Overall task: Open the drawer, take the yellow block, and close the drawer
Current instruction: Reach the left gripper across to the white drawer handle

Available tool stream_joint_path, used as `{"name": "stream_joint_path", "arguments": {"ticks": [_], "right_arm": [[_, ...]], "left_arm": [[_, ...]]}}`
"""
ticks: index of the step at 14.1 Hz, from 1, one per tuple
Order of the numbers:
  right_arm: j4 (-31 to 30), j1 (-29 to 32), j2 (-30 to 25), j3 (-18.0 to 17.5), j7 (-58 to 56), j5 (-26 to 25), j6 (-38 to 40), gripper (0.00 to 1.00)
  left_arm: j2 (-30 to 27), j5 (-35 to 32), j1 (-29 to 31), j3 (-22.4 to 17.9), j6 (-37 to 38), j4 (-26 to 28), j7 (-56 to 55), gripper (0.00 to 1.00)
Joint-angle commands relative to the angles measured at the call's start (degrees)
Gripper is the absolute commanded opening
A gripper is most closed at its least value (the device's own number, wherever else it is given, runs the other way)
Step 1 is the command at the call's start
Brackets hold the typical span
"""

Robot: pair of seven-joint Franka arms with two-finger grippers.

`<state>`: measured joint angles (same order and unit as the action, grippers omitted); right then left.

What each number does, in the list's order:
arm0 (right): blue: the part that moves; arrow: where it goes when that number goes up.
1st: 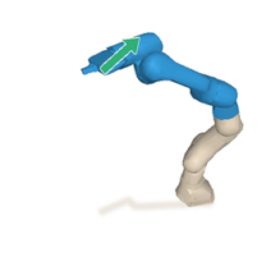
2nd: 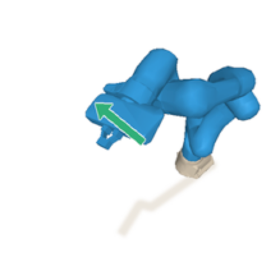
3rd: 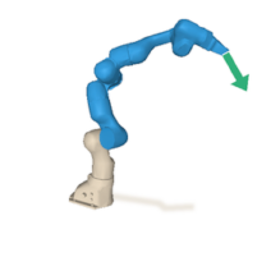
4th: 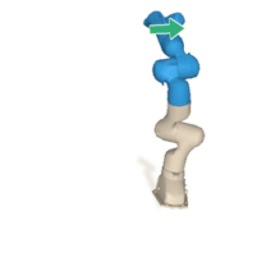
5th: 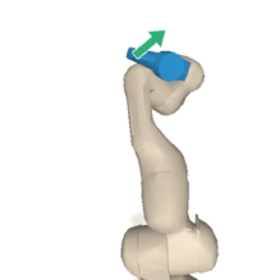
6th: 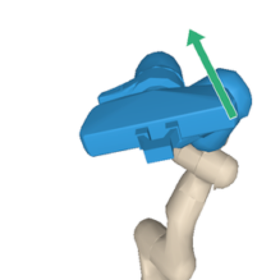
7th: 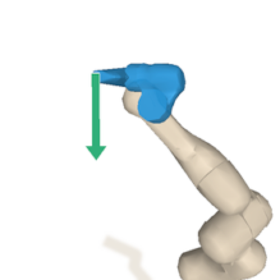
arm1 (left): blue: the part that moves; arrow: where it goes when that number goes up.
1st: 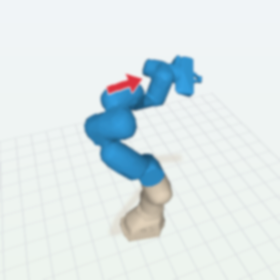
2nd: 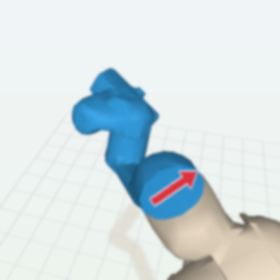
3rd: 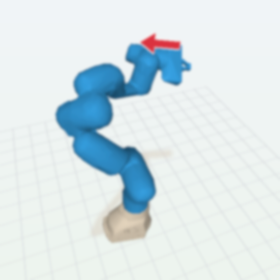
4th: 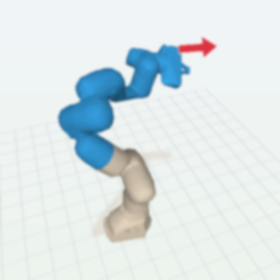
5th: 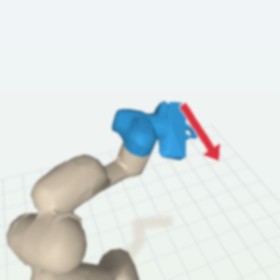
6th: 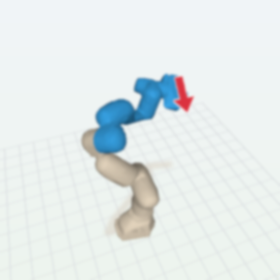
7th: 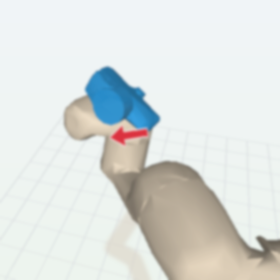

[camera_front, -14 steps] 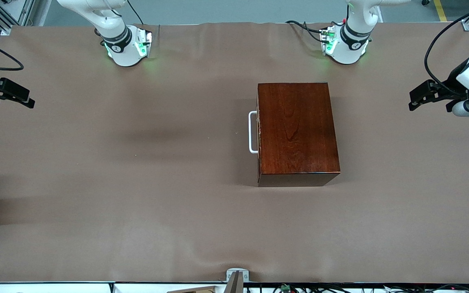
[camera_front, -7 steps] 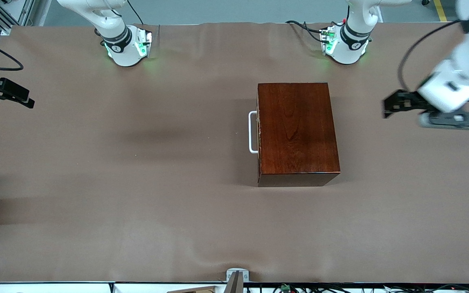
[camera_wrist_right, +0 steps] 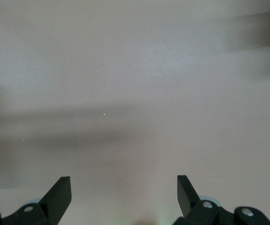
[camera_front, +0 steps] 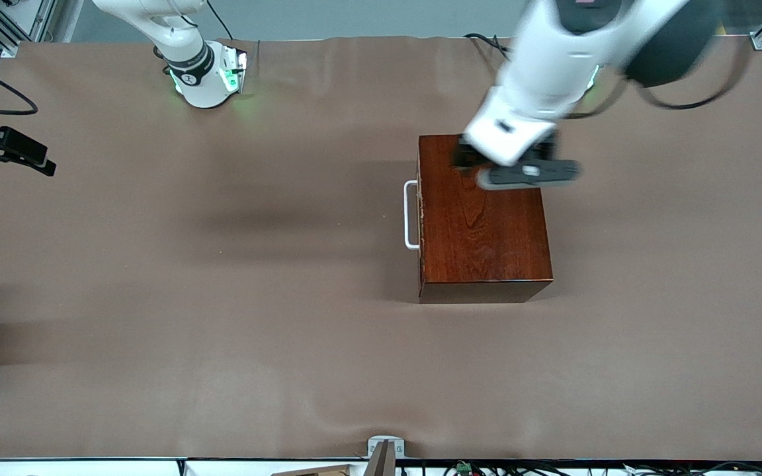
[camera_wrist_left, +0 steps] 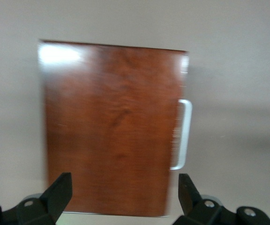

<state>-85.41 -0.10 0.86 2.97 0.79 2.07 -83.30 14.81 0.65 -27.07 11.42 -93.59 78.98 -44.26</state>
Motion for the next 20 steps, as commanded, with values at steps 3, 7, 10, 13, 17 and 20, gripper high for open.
{"name": "stream_joint_path", "arguments": {"ticks": [3, 7, 10, 13, 17, 20], "right_arm": [[0.16, 0.1, 0.02, -0.07, 0.53, -0.23, -0.02, 1.0], [0.16, 0.19, 0.02, -0.07, 0.53, -0.23, -0.02, 1.0], [0.07, 0.19, 0.1, -0.07, 0.53, -0.23, -0.02, 1.0], [0.16, 0.1, 0.19, -0.07, 0.53, -0.23, -0.02, 1.0], [0.07, 0.1, 0.19, -0.07, 0.53, -0.23, -0.02, 1.0], [0.07, 0.1, 0.45, -0.07, 0.53, -0.23, -0.02, 1.0]], "left_arm": [[6.81, 0.05, -7.54, -0.61, -5.8, -4.89, -12.95, 1.0], [10.32, -2.84, -10.36, -1.05, -6.6, -4.89, -12.87, 1.0], [14.1, -3.29, -10.89, -0.87, -6.78, -4.89, -11.29, 1.0], [17.09, -3.64, -12.82, -1.05, -10.37, -4.89, -11.55, 1.0], [20.08, -3.99, -14.59, -1.22, -14.25, -4.89, -11.73, 1.0], [20.87, -11.61, -15.98, -0.79, -13.55, -4.54, -11.46, 1.0]]}}
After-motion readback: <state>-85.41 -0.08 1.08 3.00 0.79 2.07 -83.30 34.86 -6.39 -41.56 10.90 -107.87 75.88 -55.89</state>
